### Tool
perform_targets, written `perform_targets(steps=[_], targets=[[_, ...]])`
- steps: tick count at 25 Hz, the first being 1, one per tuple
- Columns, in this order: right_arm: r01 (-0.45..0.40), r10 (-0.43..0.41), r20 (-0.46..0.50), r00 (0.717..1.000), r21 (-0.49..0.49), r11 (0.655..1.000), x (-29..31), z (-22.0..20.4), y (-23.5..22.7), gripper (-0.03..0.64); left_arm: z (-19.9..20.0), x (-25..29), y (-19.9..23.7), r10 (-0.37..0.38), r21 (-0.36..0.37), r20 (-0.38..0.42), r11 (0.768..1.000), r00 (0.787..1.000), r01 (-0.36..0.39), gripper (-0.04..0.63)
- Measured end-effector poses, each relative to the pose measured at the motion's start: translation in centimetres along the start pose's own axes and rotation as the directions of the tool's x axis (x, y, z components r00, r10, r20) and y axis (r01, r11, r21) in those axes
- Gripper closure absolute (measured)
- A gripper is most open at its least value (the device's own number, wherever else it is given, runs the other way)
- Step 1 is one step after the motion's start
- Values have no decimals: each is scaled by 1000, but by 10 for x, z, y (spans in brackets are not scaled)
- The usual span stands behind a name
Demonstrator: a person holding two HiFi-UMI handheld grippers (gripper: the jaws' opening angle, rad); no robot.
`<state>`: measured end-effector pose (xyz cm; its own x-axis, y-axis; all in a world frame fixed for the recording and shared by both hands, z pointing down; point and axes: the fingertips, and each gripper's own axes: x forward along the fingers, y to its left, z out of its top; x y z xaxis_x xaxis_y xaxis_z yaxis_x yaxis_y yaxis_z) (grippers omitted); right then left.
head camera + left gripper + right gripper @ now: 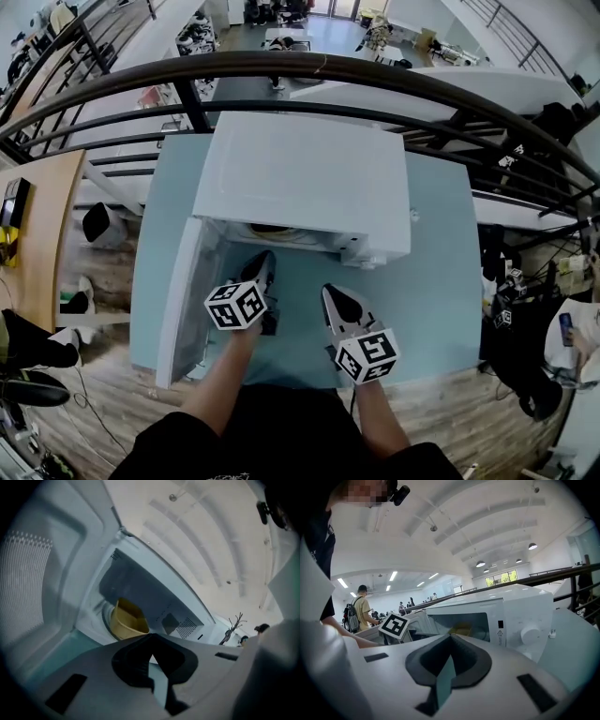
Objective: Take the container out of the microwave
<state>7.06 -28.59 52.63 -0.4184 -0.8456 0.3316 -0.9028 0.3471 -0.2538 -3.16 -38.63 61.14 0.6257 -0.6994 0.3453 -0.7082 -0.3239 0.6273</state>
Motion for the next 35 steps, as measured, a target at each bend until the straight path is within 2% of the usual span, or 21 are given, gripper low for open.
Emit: perform_targets(steps=[3,8,18,28,35], targets=[[1,-1,-10,1000,8,1000,6,-5,-2,611,-3,11,9,-7,-104,11,995,1000,9,588],[9,-8,-19,1000,22,1000,13,-8,-4,611,-3,19,18,-4,-211,25,978,1000,9,588],[34,-33,-31,999,33,999,37,-18,-11,611,-7,35,27,-21,-377,48,925,999,37,588],[37,-35,-58,998,42,998,46,-26,-13,611,-4,50,39,-12,-481,69,875,998,44,583],[44,-41,-64,997,45,998,47,-26,-16,611,0,56,41,9,-529,85,848,996,38,517]])
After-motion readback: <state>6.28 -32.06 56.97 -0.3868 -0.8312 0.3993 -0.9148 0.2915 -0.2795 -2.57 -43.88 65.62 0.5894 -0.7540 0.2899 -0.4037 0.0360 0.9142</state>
